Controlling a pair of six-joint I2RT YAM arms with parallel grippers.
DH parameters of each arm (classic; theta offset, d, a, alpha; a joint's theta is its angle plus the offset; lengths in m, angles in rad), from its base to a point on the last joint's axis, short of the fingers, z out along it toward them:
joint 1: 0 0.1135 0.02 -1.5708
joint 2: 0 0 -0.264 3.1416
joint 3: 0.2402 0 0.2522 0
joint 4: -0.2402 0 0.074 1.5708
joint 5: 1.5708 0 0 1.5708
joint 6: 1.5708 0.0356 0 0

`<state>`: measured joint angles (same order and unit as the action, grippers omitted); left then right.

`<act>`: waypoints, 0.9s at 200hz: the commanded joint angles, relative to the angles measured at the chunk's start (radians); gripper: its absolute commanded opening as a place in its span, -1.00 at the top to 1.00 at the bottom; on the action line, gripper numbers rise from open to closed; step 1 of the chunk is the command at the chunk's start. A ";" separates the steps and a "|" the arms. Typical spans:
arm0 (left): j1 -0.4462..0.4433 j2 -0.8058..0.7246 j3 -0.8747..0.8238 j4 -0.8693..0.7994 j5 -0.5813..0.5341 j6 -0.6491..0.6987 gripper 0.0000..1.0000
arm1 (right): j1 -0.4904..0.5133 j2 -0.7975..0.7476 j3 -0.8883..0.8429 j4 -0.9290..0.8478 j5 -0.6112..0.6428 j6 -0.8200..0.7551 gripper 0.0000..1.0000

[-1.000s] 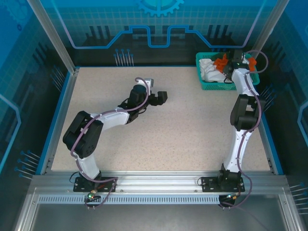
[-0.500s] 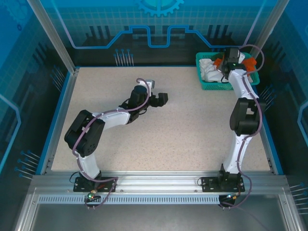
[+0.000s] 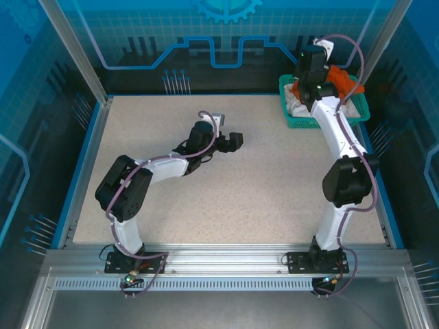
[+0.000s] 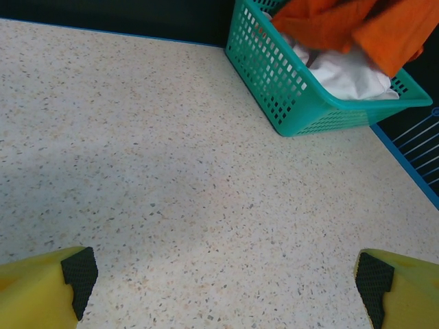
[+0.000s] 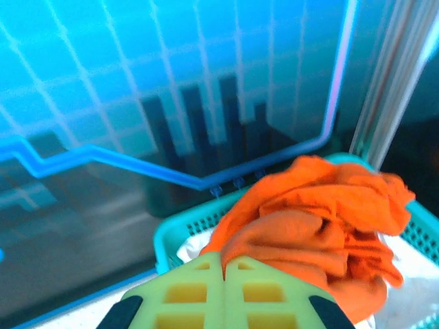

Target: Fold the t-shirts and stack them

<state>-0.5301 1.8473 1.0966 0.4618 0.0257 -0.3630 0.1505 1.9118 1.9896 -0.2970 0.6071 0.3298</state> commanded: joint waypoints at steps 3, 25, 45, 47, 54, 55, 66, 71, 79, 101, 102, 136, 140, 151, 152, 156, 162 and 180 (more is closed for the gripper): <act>-0.016 0.027 0.044 0.002 0.032 0.022 -0.98 | 0.046 -0.048 0.141 0.088 0.036 -0.109 1.00; -0.023 0.039 0.060 -0.009 0.037 0.025 -0.97 | 0.072 -0.066 0.255 0.076 0.037 -0.161 1.00; -0.031 0.047 0.069 -0.014 0.039 0.026 -0.98 | 0.101 -0.086 0.367 0.074 0.017 -0.215 1.00; -0.032 0.047 0.069 -0.014 0.039 0.026 -0.97 | 0.102 -0.089 0.377 0.072 0.009 -0.216 1.00; -0.033 0.049 0.072 -0.016 0.040 0.028 -0.98 | 0.110 -0.105 0.394 0.077 -0.022 -0.215 1.00; -0.034 0.049 0.071 -0.016 0.040 0.028 -0.97 | 0.109 -0.107 0.395 0.079 -0.026 -0.212 1.00; -0.036 0.050 0.073 -0.015 0.040 0.027 -0.98 | 0.110 -0.141 0.404 0.082 -0.063 -0.170 1.00; -0.038 0.052 0.074 -0.014 0.042 0.026 -0.98 | 0.113 -0.156 0.412 0.078 -0.081 -0.155 1.00; -0.040 0.052 0.075 -0.013 0.040 0.024 -0.98 | 0.122 -0.170 0.438 0.064 -0.111 -0.140 1.00; -0.041 0.041 0.058 0.008 0.038 0.013 -0.97 | 0.152 -0.192 0.528 -0.052 -0.242 -0.048 1.00; -0.041 0.039 0.058 0.009 0.038 0.012 -0.98 | 0.154 -0.194 0.529 -0.055 -0.242 -0.043 1.00; -0.036 -0.134 -0.087 0.130 0.039 -0.067 -0.98 | 0.258 -0.262 0.490 -0.118 -0.511 0.054 1.00; -0.035 -0.170 -0.106 0.133 0.028 -0.076 -0.98 | 0.274 -0.264 0.491 -0.135 -0.532 0.059 1.00; -0.035 -0.279 -0.161 0.106 -0.016 -0.101 -0.97 | 0.323 -0.266 0.500 -0.194 -0.564 0.067 1.00; -0.035 -0.289 -0.167 0.102 -0.019 -0.103 -0.97 | 0.327 -0.266 0.499 -0.200 -0.565 0.068 1.00; -0.035 -0.330 -0.185 0.087 -0.033 -0.113 -0.98 | 0.344 -0.267 0.496 -0.220 -0.568 0.070 1.00; -0.036 -0.386 -0.206 0.054 -0.057 -0.129 -0.98 | 0.366 -0.265 0.490 -0.249 -0.575 0.080 1.00; -0.038 -0.542 -0.211 -0.167 -0.157 -0.166 -0.98 | 0.410 -0.246 0.474 -0.349 -0.612 0.091 1.00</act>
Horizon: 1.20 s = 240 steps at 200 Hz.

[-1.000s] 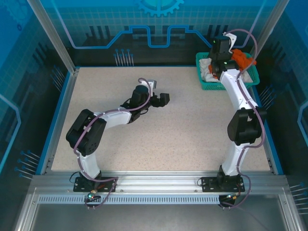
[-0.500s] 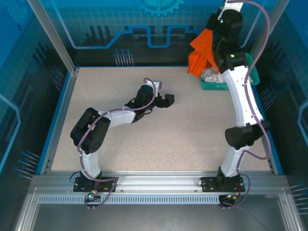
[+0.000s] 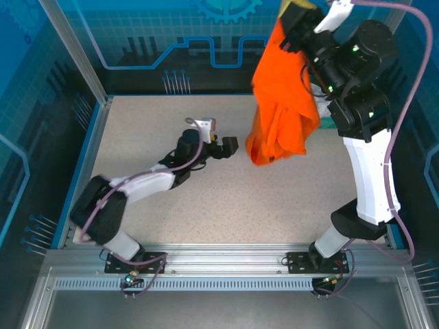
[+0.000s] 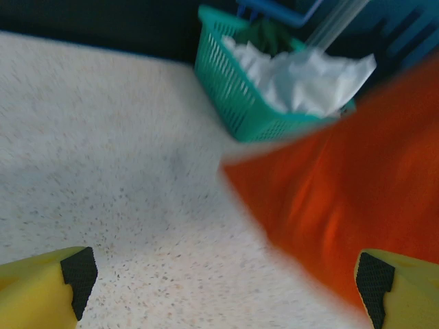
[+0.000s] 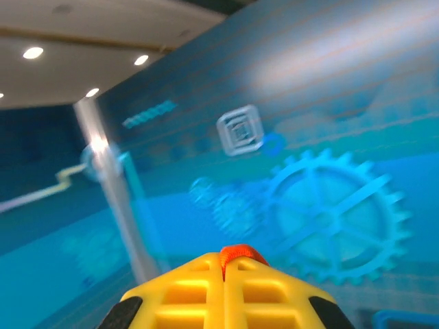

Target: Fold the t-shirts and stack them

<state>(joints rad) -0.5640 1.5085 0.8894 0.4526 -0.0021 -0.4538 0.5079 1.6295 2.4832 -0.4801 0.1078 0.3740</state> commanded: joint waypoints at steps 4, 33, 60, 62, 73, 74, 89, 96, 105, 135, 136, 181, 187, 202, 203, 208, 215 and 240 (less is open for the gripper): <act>-0.005 -0.232 0.001 -0.219 -0.155 -0.084 -0.98 | 0.062 0.041 -0.030 -0.188 -0.101 0.048 1.00; -0.005 -0.413 -0.022 -0.567 -0.326 -0.186 -0.97 | 0.062 0.143 -0.077 -0.319 -0.006 0.064 0.91; -0.005 -0.518 -0.060 -0.728 -0.321 -0.234 -0.97 | -0.004 0.402 0.150 -0.520 0.028 0.079 0.90; -0.005 -0.521 -0.057 -0.742 -0.315 -0.237 -0.97 | -0.013 0.422 0.170 -0.534 0.029 0.088 0.88; -0.006 -0.531 -0.038 -0.812 -0.272 -0.244 -0.98 | -0.064 0.520 0.247 -0.616 0.008 0.134 0.50; -0.006 -0.531 -0.037 -0.817 -0.265 -0.244 -0.97 | -0.069 0.527 0.252 -0.624 0.005 0.139 0.46; -0.013 -0.531 -0.015 -0.880 -0.181 -0.229 -0.97 | -0.139 0.596 0.302 -0.753 -0.039 0.201 -0.02; -0.018 -0.533 -0.012 -0.900 -0.136 -0.214 -0.97 | -0.161 0.592 0.276 -0.801 -0.062 0.209 -0.11; -0.024 -0.537 -0.014 -0.920 -0.083 -0.196 -0.97 | -0.169 0.545 0.178 -0.815 -0.080 0.191 -0.15; -0.028 -0.508 -0.019 -0.999 0.033 -0.191 -0.94 | -0.162 0.072 -0.673 -0.381 -0.055 0.183 -0.89; -0.028 -0.507 -0.020 -0.999 0.036 -0.193 -0.93 | -0.161 0.050 -0.700 -0.359 -0.053 0.187 -0.91; -0.057 -0.442 -0.120 -0.797 0.155 -0.480 -0.75 | -0.149 -0.306 -1.446 -0.030 -0.171 0.281 -0.79; -0.063 -0.419 -0.131 -0.746 0.172 -0.525 -0.73 | -0.148 -0.315 -1.507 -0.008 -0.179 0.285 -0.68; -0.080 -0.330 -0.112 -0.661 0.191 -0.592 -0.69 | -0.150 -0.328 -1.624 0.042 -0.199 0.290 -0.45; -0.080 -0.324 -0.106 -0.660 0.192 -0.592 -0.69 | -0.150 -0.329 -1.633 0.045 -0.200 0.290 -0.42; -0.083 -0.288 -0.076 -0.670 0.188 -0.593 -0.67 | -0.152 -0.332 -1.660 0.056 -0.205 0.284 -0.33; -0.082 -0.237 -0.024 -0.714 0.163 -0.590 -0.65 | -0.153 -0.338 -1.687 0.069 -0.209 0.273 -0.24; -0.078 -0.134 0.082 -0.783 -0.001 -0.600 -0.62 | -0.151 -0.372 -1.751 0.121 -0.189 0.248 -0.12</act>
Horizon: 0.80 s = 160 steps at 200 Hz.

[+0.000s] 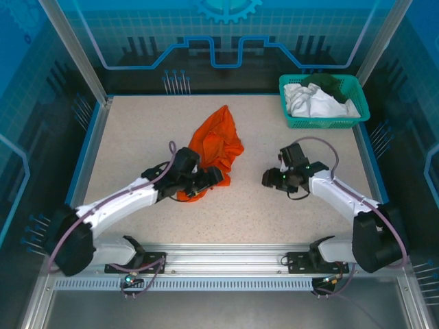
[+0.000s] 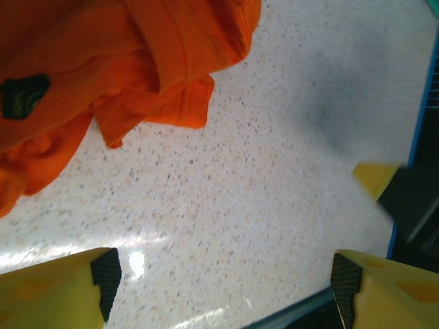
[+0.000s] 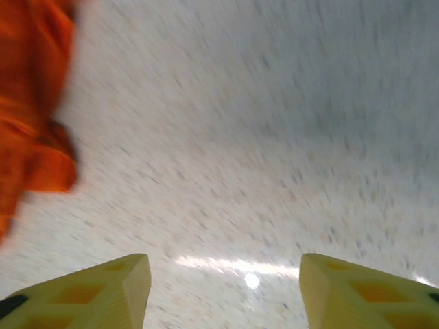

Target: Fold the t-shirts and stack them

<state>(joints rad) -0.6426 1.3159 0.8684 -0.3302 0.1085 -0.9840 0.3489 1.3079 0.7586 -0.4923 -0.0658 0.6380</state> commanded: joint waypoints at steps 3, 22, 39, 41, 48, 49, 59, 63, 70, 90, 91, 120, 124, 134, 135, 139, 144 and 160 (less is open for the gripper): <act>0.004 0.070 0.109 0.004 -0.125 -0.072 -0.62 | 0.009 -0.056 -0.033 0.141 -0.013 -0.018 -0.11; 0.020 0.175 0.199 -0.025 -0.157 -0.077 -0.58 | 0.009 -0.079 -0.062 0.183 0.009 -0.042 -0.03; 0.027 0.282 0.299 -0.068 -0.147 -0.079 -0.53 | 0.009 -0.089 -0.078 0.214 0.031 -0.061 -0.01; 0.026 0.292 0.310 -0.072 -0.148 -0.079 -0.53 | 0.009 -0.090 -0.080 0.218 0.032 -0.063 -0.01; 0.029 0.327 0.336 -0.079 -0.152 -0.083 -0.53 | 0.009 -0.093 -0.088 0.234 0.037 -0.071 -0.01; 0.029 0.332 0.339 -0.079 -0.152 -0.083 -0.53 | 0.009 -0.093 -0.089 0.235 0.039 -0.072 -0.01; 0.031 0.374 0.363 -0.084 -0.162 -0.088 -0.53 | 0.007 -0.100 -0.105 0.258 0.045 -0.082 -0.01; 0.033 0.389 0.375 -0.093 -0.168 -0.089 -0.53 | 0.006 -0.105 -0.112 0.264 0.049 -0.083 0.00; 0.034 0.412 0.397 -0.108 -0.185 -0.086 -0.55 | 0.006 -0.111 -0.122 0.271 0.053 -0.085 0.00; 0.034 0.461 0.449 -0.169 -0.246 -0.069 -0.55 | -0.003 -0.125 -0.143 0.283 0.044 -0.092 0.00; 0.034 0.462 0.450 -0.170 -0.249 -0.068 -0.55 | -0.003 -0.125 -0.143 0.284 0.043 -0.092 0.00; 0.036 0.485 0.484 -0.197 -0.346 -0.041 -0.62 | -0.028 -0.113 -0.146 0.291 0.013 -0.068 -0.02; 0.038 0.493 0.490 -0.197 -0.355 -0.040 -0.62 | -0.030 -0.108 -0.144 0.296 0.010 -0.063 -0.02; 0.052 0.515 0.510 -0.195 -0.359 -0.046 -0.60 | -0.036 -0.083 -0.133 0.309 -0.001 -0.048 -0.02; 0.054 0.518 0.513 -0.193 -0.357 -0.046 -0.59 | -0.036 -0.080 -0.131 0.310 -0.003 -0.047 -0.02; 0.061 0.526 0.522 -0.189 -0.349 -0.047 -0.58 | -0.036 -0.066 -0.123 0.315 -0.009 -0.042 -0.02; 0.068 0.541 0.537 -0.189 -0.344 -0.046 -0.57 | -0.037 -0.043 -0.107 0.318 -0.015 -0.039 -0.01; 0.095 0.577 0.572 -0.181 -0.322 -0.039 -0.51 | -0.036 0.045 -0.036 0.310 -0.022 -0.024 -0.05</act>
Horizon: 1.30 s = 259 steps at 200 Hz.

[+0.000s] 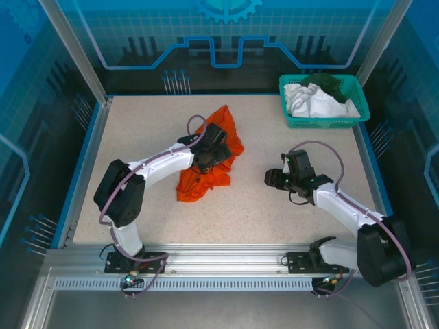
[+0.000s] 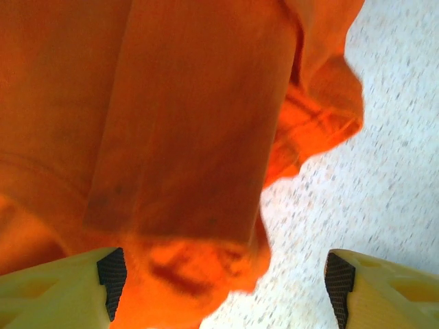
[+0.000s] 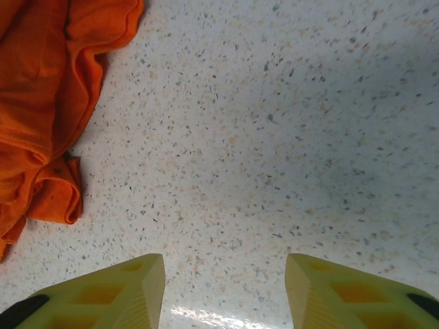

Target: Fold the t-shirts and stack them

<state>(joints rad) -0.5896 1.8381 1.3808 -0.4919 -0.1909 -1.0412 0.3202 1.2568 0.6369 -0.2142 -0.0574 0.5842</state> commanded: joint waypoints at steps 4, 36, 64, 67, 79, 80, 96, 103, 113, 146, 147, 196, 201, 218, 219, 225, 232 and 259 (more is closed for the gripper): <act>0.047 0.064 0.066 -0.015 -0.009 0.023 -0.48 | -0.007 0.119 0.104 0.028 -0.030 0.033 -0.07; 0.064 0.115 0.110 -0.021 0.056 0.068 -0.35 | 0.003 0.330 0.296 0.023 -0.057 0.039 -0.21; 0.070 0.116 0.110 -0.027 0.095 0.092 -0.56 | 0.015 0.528 0.486 -0.006 -0.083 0.018 -0.23; 0.070 0.114 0.111 -0.031 0.094 0.097 -0.58 | 0.017 0.547 0.506 -0.011 -0.087 0.015 -0.23; 0.070 0.100 0.105 -0.043 0.090 0.117 -0.61 | 0.022 0.616 0.579 -0.029 -0.097 0.008 -0.24; 0.070 0.099 0.105 -0.043 0.088 0.117 -0.61 | 0.022 0.622 0.584 -0.029 -0.098 0.008 -0.24; 0.069 0.088 0.088 -0.042 0.085 0.137 -0.60 | 0.029 0.701 0.663 -0.037 -0.114 -0.011 -0.29; 0.070 0.098 0.090 -0.043 0.094 0.145 -0.58 | 0.033 0.736 0.701 -0.053 -0.116 -0.022 -0.30; 0.072 0.126 0.118 -0.064 0.104 0.165 -0.50 | 0.037 0.778 0.749 -0.068 -0.126 -0.038 -0.31; 0.074 0.174 0.182 -0.097 0.126 0.230 -0.19 | 0.043 0.840 0.838 -0.107 -0.110 -0.059 -0.18; 0.074 0.174 0.182 -0.097 0.126 0.232 -0.18 | 0.043 0.841 0.838 -0.108 -0.107 -0.059 -0.17; 0.080 0.170 0.188 -0.089 0.117 0.274 0.51 | 0.045 0.915 0.914 -0.150 -0.104 -0.076 0.22; 0.082 0.169 0.191 -0.091 0.118 0.280 0.58 | 0.044 0.916 0.915 -0.148 -0.100 -0.077 0.25; 0.080 0.163 0.204 -0.091 0.117 0.302 0.83 | 0.044 0.923 0.923 -0.146 -0.096 -0.085 0.41; 0.081 0.163 0.206 -0.091 0.117 0.303 0.85 | 0.044 0.924 0.924 -0.147 -0.095 -0.085 0.42; 0.081 0.161 0.212 -0.093 0.118 0.312 0.92 | 0.045 0.929 0.932 -0.151 -0.097 -0.088 0.48; 0.081 0.159 0.220 -0.098 0.118 0.324 1.00 | 0.045 0.937 0.941 -0.158 -0.101 -0.090 0.55; 0.079 0.118 0.230 -0.115 0.104 0.365 1.00 | 0.046 0.950 0.964 -0.165 -0.125 -0.101 0.81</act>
<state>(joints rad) -0.5140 1.9961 1.5806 -0.5724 -0.0879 -0.7380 0.3553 2.1834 1.5631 -0.3489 -0.1600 0.4995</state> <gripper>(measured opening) 0.063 0.134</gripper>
